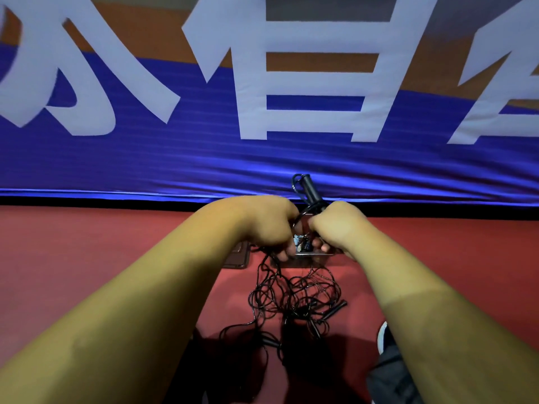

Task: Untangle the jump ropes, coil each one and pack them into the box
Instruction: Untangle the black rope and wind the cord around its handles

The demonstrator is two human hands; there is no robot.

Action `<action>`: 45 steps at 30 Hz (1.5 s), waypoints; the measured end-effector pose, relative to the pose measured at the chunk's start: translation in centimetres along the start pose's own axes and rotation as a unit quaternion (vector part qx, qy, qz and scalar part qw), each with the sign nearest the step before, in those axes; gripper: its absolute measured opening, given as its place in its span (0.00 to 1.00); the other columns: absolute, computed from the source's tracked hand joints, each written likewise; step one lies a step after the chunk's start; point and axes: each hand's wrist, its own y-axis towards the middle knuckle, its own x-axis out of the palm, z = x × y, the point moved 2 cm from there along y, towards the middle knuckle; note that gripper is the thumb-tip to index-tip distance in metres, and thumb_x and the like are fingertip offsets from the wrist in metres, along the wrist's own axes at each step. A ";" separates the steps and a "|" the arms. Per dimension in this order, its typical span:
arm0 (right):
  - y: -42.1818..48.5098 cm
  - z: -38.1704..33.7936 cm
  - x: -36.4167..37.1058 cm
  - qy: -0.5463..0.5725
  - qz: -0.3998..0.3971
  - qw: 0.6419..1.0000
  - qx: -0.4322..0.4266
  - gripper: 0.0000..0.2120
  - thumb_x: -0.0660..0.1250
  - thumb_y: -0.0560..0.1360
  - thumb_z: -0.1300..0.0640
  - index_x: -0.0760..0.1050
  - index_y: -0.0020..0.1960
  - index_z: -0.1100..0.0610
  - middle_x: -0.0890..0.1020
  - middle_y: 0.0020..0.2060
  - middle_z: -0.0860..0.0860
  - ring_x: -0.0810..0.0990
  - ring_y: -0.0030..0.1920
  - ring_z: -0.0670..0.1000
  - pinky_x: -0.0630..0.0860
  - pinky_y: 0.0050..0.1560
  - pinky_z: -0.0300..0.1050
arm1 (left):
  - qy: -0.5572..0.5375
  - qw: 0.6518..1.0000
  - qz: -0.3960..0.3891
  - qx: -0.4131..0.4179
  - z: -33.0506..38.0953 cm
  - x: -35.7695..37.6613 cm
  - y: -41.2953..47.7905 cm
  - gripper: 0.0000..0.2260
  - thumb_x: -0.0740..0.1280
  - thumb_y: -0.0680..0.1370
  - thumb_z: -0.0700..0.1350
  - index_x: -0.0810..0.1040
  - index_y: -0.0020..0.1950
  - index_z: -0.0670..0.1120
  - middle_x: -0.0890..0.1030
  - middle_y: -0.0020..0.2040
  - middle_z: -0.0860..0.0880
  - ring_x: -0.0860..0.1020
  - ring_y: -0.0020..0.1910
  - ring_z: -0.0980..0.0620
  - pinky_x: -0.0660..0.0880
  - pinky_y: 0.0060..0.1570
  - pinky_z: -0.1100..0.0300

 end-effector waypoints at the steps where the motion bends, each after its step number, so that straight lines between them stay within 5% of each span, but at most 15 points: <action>1: 0.0 -0.1 -0.1 0.002 0.010 1.000 -0.004 0.06 0.66 0.77 0.61 0.82 0.44 0.60 0.83 0.26 0.53 0.78 0.21 0.50 0.72 0.29 0.40 | -0.011 0.999 -0.031 0.008 -0.3 0.1 -0.1 0.08 0.68 0.79 0.32 0.79 0.53 0.43 0.88 0.46 0.47 0.87 0.46 0.48 0.77 0.36 0.62; 5: 0.0 -0.6 -0.4 0.042 0.023 0.999 -0.006 0.05 0.66 0.75 0.63 0.80 0.47 0.62 0.83 0.26 0.55 0.77 0.20 0.51 0.69 0.25 0.37 | -0.024 1.000 -0.018 0.008 -1.8 -0.5 -0.5 0.07 0.75 0.77 0.36 0.82 0.52 0.45 0.87 0.45 0.46 0.85 0.42 0.49 0.81 0.37 0.58; 8: -0.3 -0.9 -0.3 0.096 0.023 0.995 -0.007 0.02 0.66 0.75 0.65 0.77 0.44 0.61 0.82 0.26 0.55 0.77 0.20 0.51 0.68 0.24 0.38 | 0.073 0.993 0.087 -0.025 -2.4 -1.4 -0.2 0.06 0.74 0.79 0.42 0.79 0.47 0.42 0.86 0.43 0.43 0.86 0.45 0.42 0.85 0.44 0.49; 11: 0.0 -1.0 -0.4 0.202 0.033 0.979 -0.013 0.04 0.66 0.74 0.68 0.74 0.43 0.61 0.80 0.25 0.55 0.79 0.23 0.53 0.76 0.36 0.49 | 0.130 0.961 0.243 -0.032 -2.2 -2.4 0.1 0.10 0.70 0.80 0.47 0.72 0.45 0.46 0.79 0.39 0.46 0.81 0.44 0.40 0.75 0.40 0.52; 13: 0.4 -1.0 -0.4 0.258 0.042 0.965 -0.016 0.03 0.67 0.75 0.68 0.74 0.45 0.62 0.79 0.29 0.56 0.80 0.25 0.52 0.80 0.36 0.49 | 0.098 0.937 0.336 -0.002 -1.9 -3.0 0.0 0.12 0.70 0.81 0.51 0.70 0.46 0.47 0.74 0.37 0.51 0.75 0.38 0.45 0.66 0.35 0.54; 16: 0.6 -1.1 -0.5 0.299 0.037 0.953 -0.018 0.05 0.67 0.76 0.68 0.75 0.50 0.63 0.79 0.37 0.58 0.80 0.26 0.50 0.79 0.28 0.43 | 0.029 0.917 0.394 0.059 -1.3 -3.5 -0.6 0.15 0.71 0.80 0.57 0.69 0.47 0.50 0.79 0.38 0.52 0.77 0.36 0.50 0.70 0.33 0.54; 20: 0.7 -1.0 -0.7 0.319 0.036 0.947 -0.024 0.05 0.66 0.77 0.68 0.74 0.51 0.62 0.78 0.38 0.59 0.81 0.26 0.51 0.78 0.27 0.42 | 0.032 0.925 0.361 0.113 -1.2 -4.3 -1.6 0.16 0.74 0.77 0.59 0.73 0.46 0.50 0.80 0.37 0.51 0.78 0.37 0.52 0.72 0.37 0.56; 26: -0.2 -1.6 -1.1 0.244 0.041 0.968 -0.049 0.09 0.67 0.78 0.68 0.70 0.54 0.61 0.80 0.43 0.62 0.82 0.24 0.51 0.75 0.21 0.41 | 0.102 0.986 0.117 0.064 -3.2 -3.5 -1.6 0.14 0.72 0.78 0.61 0.79 0.43 0.52 0.81 0.37 0.54 0.76 0.36 0.55 0.74 0.41 0.58; 30: -0.4 -1.8 -0.8 0.192 0.053 0.978 -0.063 0.11 0.70 0.78 0.66 0.69 0.55 0.59 0.82 0.49 0.63 0.84 0.26 0.54 0.74 0.21 0.41 | 0.089 0.992 0.050 0.073 -3.3 -2.7 -1.4 0.13 0.69 0.81 0.59 0.80 0.46 0.51 0.81 0.40 0.51 0.76 0.38 0.56 0.75 0.49 0.56; 33: -0.5 -1.9 -0.6 0.173 0.058 0.981 -0.070 0.11 0.70 0.77 0.65 0.70 0.55 0.59 0.84 0.47 0.60 0.86 0.28 0.55 0.79 0.24 0.45 | -0.020 0.993 0.033 0.113 -2.6 -2.5 -1.7 0.08 0.70 0.82 0.52 0.82 0.52 0.48 0.84 0.49 0.46 0.77 0.44 0.57 0.74 0.54 0.57; 37: -0.9 -1.9 -1.0 0.084 0.086 0.989 -0.084 0.11 0.72 0.77 0.59 0.72 0.54 0.58 0.84 0.45 0.54 0.84 0.24 0.50 0.74 0.23 0.39 | -0.175 0.973 0.029 0.148 -2.2 -2.4 -1.7 0.09 0.69 0.83 0.45 0.79 0.59 0.40 0.86 0.55 0.41 0.83 0.53 0.49 0.77 0.65 0.49; 41: -0.9 -1.8 -0.8 0.084 0.064 0.991 -0.079 0.11 0.72 0.77 0.58 0.71 0.54 0.58 0.83 0.49 0.54 0.86 0.28 0.59 0.85 0.33 0.56 | -0.249 0.955 0.032 0.157 -2.0 -2.3 -1.5 0.08 0.68 0.84 0.42 0.78 0.56 0.36 0.85 0.49 0.39 0.84 0.48 0.43 0.80 0.59 0.42; 45: -0.4 -1.9 -1.0 0.044 0.071 0.993 -0.085 0.11 0.70 0.77 0.59 0.69 0.54 0.57 0.85 0.45 0.56 0.86 0.27 0.57 0.77 0.25 0.42 | -0.182 0.975 0.047 0.115 -2.0 -2.6 -1.6 0.06 0.74 0.80 0.43 0.81 0.48 0.42 0.85 0.42 0.41 0.84 0.41 0.48 0.82 0.49 0.50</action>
